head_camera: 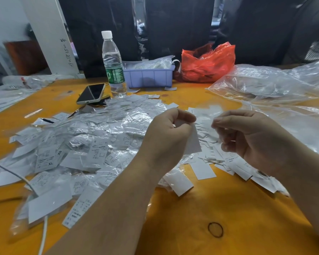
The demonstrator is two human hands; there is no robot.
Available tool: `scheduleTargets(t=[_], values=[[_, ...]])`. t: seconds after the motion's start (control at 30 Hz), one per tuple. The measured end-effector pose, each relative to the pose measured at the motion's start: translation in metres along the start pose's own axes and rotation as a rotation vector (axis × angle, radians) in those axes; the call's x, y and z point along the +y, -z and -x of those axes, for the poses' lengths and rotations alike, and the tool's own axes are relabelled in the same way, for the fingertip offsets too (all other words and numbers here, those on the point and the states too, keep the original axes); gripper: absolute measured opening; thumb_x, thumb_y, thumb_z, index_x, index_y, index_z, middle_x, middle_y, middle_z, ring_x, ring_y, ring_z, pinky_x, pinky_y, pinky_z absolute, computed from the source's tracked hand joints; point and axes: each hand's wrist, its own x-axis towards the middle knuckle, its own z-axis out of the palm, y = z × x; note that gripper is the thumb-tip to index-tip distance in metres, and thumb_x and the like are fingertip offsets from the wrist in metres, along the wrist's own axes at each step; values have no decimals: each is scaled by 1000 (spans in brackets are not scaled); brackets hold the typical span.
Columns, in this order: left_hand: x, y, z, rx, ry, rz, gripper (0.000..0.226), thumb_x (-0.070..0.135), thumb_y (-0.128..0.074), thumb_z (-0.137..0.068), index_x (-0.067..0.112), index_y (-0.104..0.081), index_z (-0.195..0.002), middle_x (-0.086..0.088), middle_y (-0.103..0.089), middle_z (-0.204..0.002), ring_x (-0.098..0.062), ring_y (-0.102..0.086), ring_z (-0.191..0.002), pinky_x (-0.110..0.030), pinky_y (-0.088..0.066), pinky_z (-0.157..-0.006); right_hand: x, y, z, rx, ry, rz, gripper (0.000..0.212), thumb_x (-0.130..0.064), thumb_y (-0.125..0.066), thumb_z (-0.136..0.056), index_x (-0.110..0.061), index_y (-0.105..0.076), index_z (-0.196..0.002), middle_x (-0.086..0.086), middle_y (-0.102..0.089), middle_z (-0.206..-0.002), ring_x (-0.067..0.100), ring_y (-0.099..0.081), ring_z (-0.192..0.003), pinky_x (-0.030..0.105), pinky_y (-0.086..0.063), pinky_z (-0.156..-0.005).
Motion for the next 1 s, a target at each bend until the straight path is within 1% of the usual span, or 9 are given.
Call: scheduleTargets(t=[0.03, 0.13, 0.2, 0.3, 0.43, 0.5, 0.7, 0.9, 1.0], values=[[0, 0, 0, 0, -1, 0, 19, 13, -57, -87, 27, -69, -85, 9, -64, -85, -5, -56, -69, -13, -42, -53, -1, 0, 0, -7, -6, -1, 7, -17, -73, -60, -13, -68, -60, 4, -55, -59, 14, -47, -50, 26, -41, -47], [1, 0, 0, -5, -7, -8, 14, 26, -59, -91, 22, -70, -85, -2, -68, -82, -1, -53, -59, -21, -44, -60, 0, 1, 1, -66, -23, -14, 19, 0, -62, -76, -9, -59, -59, 1, -55, -56, 15, -48, -48, 28, -43, -47], [2, 0, -1, -46, 22, -18, 30, 45, -58, -88, 18, -70, -86, -7, -68, -82, -3, -54, -61, -28, -45, -63, -1, -1, 3, -119, -32, 3, 10, 0, -59, -73, -2, -56, -63, 3, -54, -53, 16, -46, -47, 26, -41, -43], [3, -3, 0, -164, 75, -72, 35, 59, -61, -83, 25, -66, -87, 17, -63, -68, 4, -56, -65, -24, -41, -63, -3, -3, 5, -191, -53, 53, 5, -4, -59, -64, 0, -58, -61, 13, -54, -55, 16, -42, -40, 24, -34, -38], [2, -3, 0, -138, 1, -72, 15, 33, -62, -92, 21, -68, -86, 12, -62, -73, -3, -55, -66, -23, -42, -63, -2, -1, 5, -272, -135, 81, 12, 2, -65, -73, -5, -58, -66, 19, -58, -63, 14, -40, -38, 19, -31, -36], [3, -1, 0, -111, -18, -49, 13, 24, -64, -91, 22, -68, -79, 10, -61, -70, -5, -55, -65, -23, -43, -61, -1, 1, 4, -212, -119, 68, 17, 8, -61, -81, -6, -59, -69, 16, -56, -59, 13, -39, -37, 18, -30, -36], [5, -2, 3, -137, -1, -79, 13, 27, -67, -89, 20, -69, -78, -1, -66, -76, -6, -58, -67, -24, -46, -64, -5, 3, 1, 6, -22, -90, 10, -12, -69, -65, -10, -61, -71, 5, -46, -56, 12, -33, -41, 21, -26, -39], [3, -2, 3, -92, -26, -58, 11, 30, -73, -86, 21, -70, -79, 9, -64, -71, -6, -58, -66, -17, -45, -57, -2, -2, 3, -132, -36, -116, 30, -19, -78, -55, -7, -72, -82, 5, -47, -60, 11, -40, -46, 20, -33, -43], [3, -2, 3, -79, -22, -43, 6, 23, -75, -83, 23, -70, -81, 7, -65, -74, -10, -59, -68, -23, -49, -61, -1, -3, 2, -87, -21, -118, 27, -18, -78, -54, -6, -71, -77, 9, -44, -60, 12, -39, -46, 21, -34, -42]])
